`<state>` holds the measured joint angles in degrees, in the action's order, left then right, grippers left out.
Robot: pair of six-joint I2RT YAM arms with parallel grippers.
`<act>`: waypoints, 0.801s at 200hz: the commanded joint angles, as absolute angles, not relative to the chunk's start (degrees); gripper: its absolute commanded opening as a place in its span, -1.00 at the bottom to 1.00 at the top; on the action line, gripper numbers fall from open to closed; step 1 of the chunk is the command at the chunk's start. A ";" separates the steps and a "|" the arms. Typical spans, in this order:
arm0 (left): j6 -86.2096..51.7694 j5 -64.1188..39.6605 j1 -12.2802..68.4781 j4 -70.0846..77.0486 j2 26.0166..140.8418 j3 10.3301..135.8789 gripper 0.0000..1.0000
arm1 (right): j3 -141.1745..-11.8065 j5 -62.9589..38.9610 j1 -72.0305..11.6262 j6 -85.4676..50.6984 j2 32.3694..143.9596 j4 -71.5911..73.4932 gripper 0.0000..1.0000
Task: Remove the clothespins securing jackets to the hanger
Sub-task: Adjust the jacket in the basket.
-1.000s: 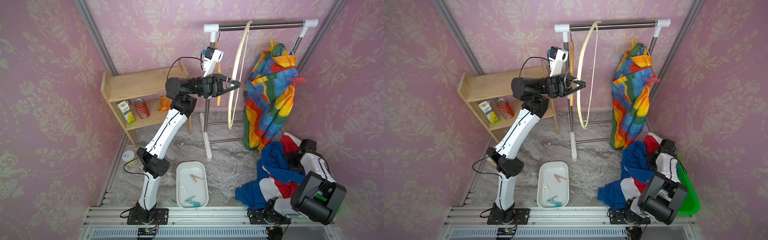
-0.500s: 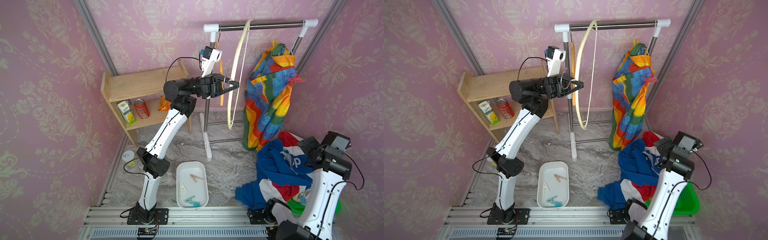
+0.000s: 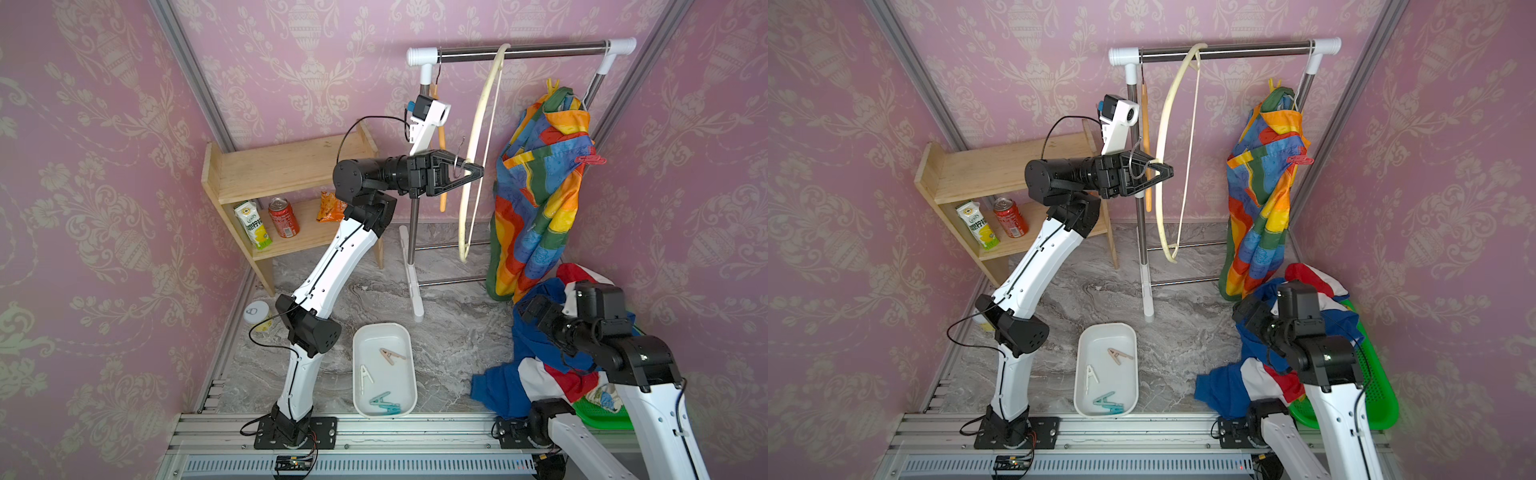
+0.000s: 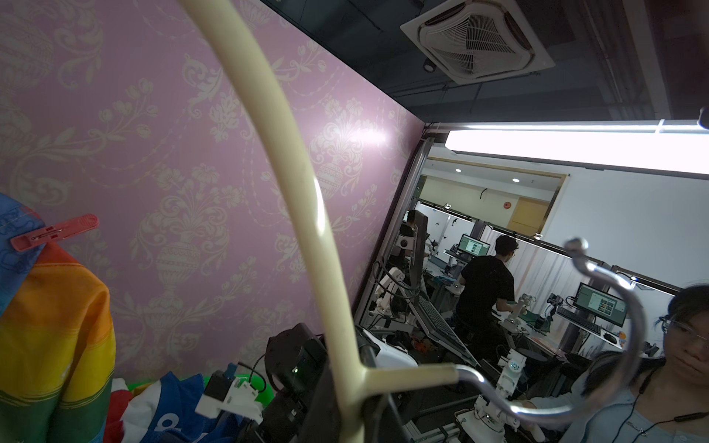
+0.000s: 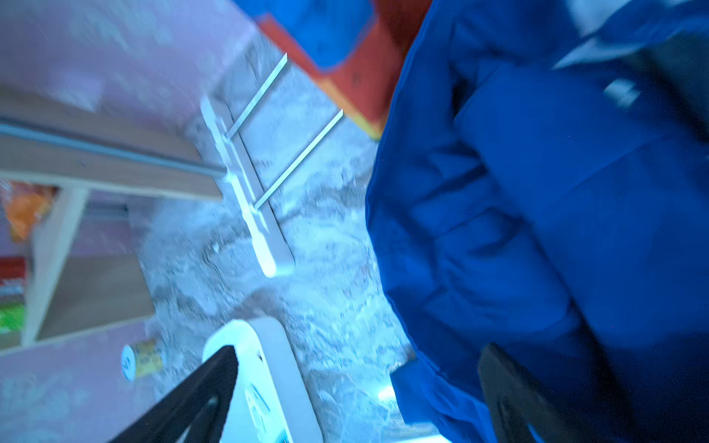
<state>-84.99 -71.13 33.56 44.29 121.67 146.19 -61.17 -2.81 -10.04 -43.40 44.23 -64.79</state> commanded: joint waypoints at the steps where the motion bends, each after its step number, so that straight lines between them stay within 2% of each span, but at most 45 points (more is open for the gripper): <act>1: -83.28 -68.41 34.38 44.87 123.29 148.04 -1.00 | -57.36 4.81 -21.48 -51.26 45.87 -68.70 1.00; 30: -83.21 -68.08 34.77 45.37 123.65 148.01 -1.00 | -49.66 9.82 -36.07 -67.54 44.07 -70.64 0.94; 43: -83.15 -67.95 34.72 45.37 123.82 148.01 -1.00 | -46.95 10.55 -40.73 -75.14 41.14 -72.68 0.87; 63: -81.61 -68.09 34.73 44.05 124.25 148.22 -1.00 | -45.19 12.43 -46.18 -81.30 37.79 -76.58 0.88; 85: -78.11 -68.20 34.77 39.43 125.68 150.56 -1.00 | -39.45 10.91 -46.57 -81.28 38.20 -75.41 0.92; 115: -77.01 -68.17 34.52 36.37 128.69 156.56 -1.00 | -26.78 6.60 -45.57 -81.45 41.16 -60.00 0.95; 160: -74.68 -68.46 33.93 33.40 128.29 156.65 -1.00 | -25.56 10.45 -41.16 -79.05 40.18 -65.87 0.88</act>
<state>-77.78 -69.73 34.57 33.98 128.27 154.69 -27.00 8.47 -43.40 -79.96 41.69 -56.23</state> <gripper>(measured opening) 0.099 0.949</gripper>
